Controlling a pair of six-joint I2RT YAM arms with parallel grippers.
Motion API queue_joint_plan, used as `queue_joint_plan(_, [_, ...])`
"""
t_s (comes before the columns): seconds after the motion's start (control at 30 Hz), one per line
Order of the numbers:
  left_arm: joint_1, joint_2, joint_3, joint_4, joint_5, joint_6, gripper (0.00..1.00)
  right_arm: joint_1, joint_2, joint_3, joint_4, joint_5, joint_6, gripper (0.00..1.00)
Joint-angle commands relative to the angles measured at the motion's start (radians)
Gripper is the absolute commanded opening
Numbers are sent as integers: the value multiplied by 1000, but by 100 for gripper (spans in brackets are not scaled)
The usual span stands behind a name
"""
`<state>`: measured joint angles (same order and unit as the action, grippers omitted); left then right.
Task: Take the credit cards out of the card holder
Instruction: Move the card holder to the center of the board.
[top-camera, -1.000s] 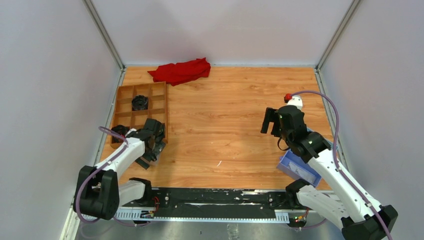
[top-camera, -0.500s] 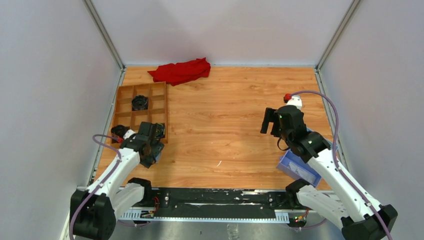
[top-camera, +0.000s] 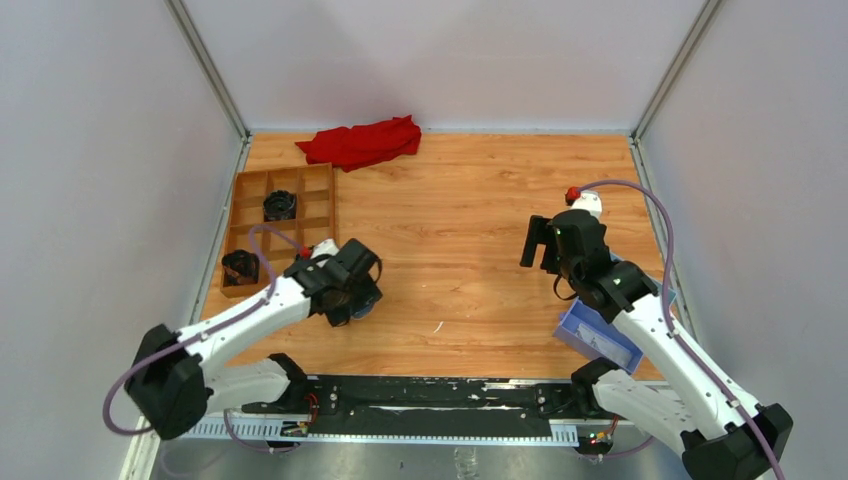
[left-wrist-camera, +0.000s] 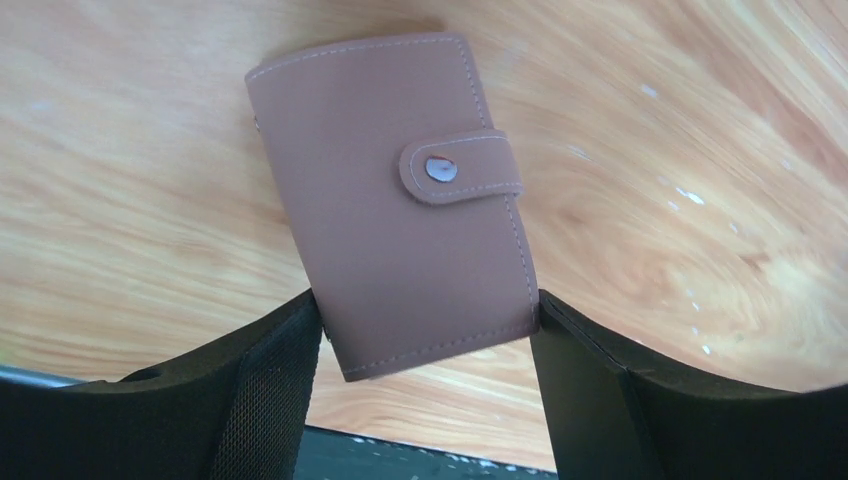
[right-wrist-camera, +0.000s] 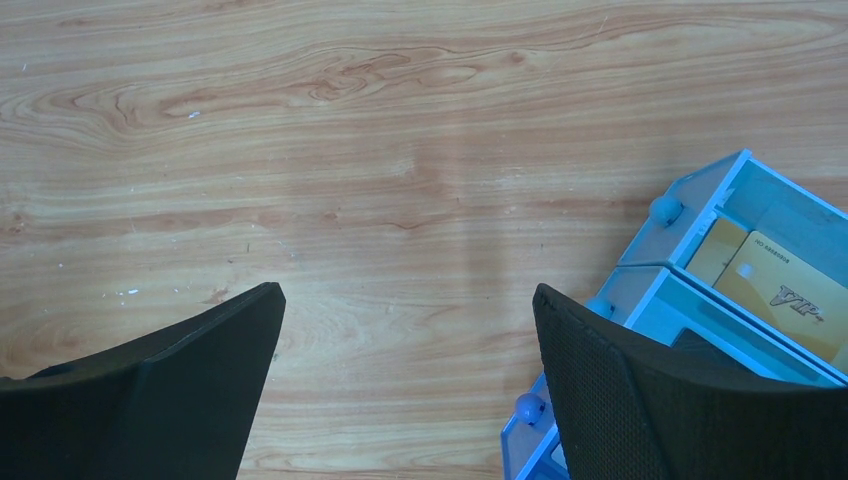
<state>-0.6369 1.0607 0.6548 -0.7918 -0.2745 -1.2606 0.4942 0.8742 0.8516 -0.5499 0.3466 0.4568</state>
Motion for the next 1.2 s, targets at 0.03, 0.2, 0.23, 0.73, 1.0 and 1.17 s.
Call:
queue_joint_plan(0.03, [-218,232,242,22,-120,5,75,-11,-36,-3,-39,58,2,99])
queue_joint_plan(0.2, [-334,524,503,24,-142,189,78,-12,-79,-9,-70,89,0,99])
queue_joint_plan(0.23, [-335,569,541,25,-115,245,79,-11,-87,-9,-78,95,1,99])
queue_joint_plan(0.73, [-250,475,566,45,4,437,91,-11,-80,-44,40,-182,-114,93])
queue_joint_plan(1.0, [-64,466,436,123,108,417,88,178,232,67,105,-352,-155,86])
queue_joint_plan(1.17, [-36,510,373,250,187,398,89,268,372,110,142,-350,-152,86])
